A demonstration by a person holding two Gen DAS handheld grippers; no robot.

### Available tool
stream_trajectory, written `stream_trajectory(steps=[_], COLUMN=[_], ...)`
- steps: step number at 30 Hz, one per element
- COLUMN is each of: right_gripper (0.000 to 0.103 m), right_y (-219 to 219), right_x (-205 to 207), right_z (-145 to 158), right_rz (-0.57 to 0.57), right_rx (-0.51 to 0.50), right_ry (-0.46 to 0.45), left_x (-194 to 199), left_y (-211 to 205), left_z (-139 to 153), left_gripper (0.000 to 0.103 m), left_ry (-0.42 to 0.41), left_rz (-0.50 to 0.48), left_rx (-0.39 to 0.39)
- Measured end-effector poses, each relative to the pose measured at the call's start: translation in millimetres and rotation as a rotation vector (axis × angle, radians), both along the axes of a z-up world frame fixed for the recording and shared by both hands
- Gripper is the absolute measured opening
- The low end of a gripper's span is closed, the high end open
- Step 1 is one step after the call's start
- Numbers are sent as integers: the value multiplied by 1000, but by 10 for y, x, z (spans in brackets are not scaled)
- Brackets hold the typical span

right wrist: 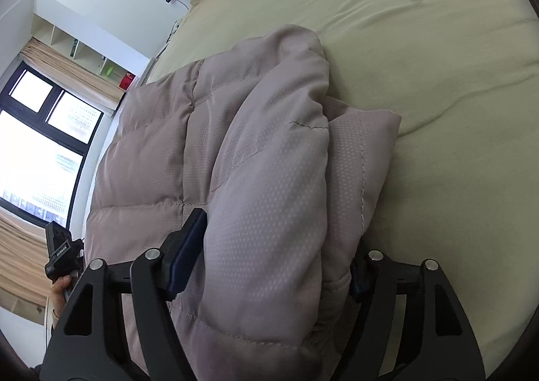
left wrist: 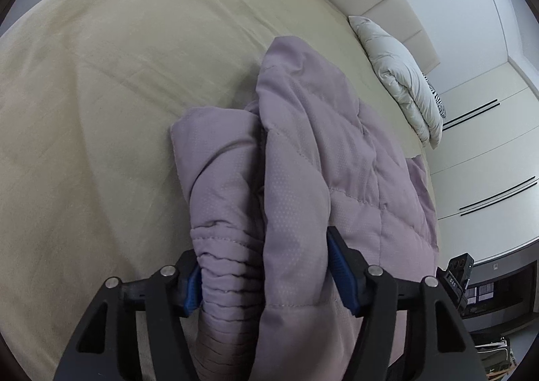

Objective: Fold large clothes

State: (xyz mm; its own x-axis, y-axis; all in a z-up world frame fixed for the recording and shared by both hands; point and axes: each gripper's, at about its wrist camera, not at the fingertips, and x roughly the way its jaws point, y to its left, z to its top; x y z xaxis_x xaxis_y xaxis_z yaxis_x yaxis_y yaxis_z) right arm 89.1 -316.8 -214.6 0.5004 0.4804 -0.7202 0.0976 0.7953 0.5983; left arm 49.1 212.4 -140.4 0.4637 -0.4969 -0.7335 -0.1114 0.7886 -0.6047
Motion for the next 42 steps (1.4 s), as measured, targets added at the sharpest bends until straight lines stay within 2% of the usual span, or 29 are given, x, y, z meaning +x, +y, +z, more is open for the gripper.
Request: stream_trajectory(steps=[3,6,9,12,14,16,19,22,24,26,29,33,38,42], right_gripper=[70,70,70,70,75,90,95,102,102,102,102,102,102,102], right_y=[-74,-276,-320,-213,-83,133,285,562,676,799,996,1131,1335,1524], right_x=[-189,-501,-772,-989,-1122,-1204,-1418,-1460,-1485,-1502,-1486,-1628,-1749,-1736], right_z=[132,335,660,1079,1378,1651,1984,2266,2431,2573,2761,2854,2656,2332], right_rz=[-36,-93,-172,-229,-261,-286,-328,-322,-270,-240,-216,-164,-128,-123], right_rx=[-34,-66,-186,-335,-442,-524,-637,-727,-693,-654,-622,-553,-505,-507], right_ry=[-18,-81,-171,-313,-422,-517,-667,-717,-736,-735,-679,-600,-477,-374], left_x=[-149,-322,-533,-689,-805,-953,-1182,-1335,-1447,-1517,-1518,-1465,-1309,-1216], left_y=[65,105,95,-7,-165,-370,-620,-899,-1029,-1106,-1142,-1274,-1407,-1493], left_z=[94,292,643,1051,1319,1561,1883,2141,2287,2396,2518,2532,2183,1736], left_gripper=[66,70,80,92,102,103,103,103,103,103,103,103,103,103], left_ry=[-31,-87,-202,-348,-450,-568,-744,-865,-911,-907,-878,-765,-568,-392], left_rz=[16,34,78,105,122,138,151,192,242,290,250,211,135,67], left_rx=[12,79,244,402,493,570,690,826,897,932,849,772,691,685])
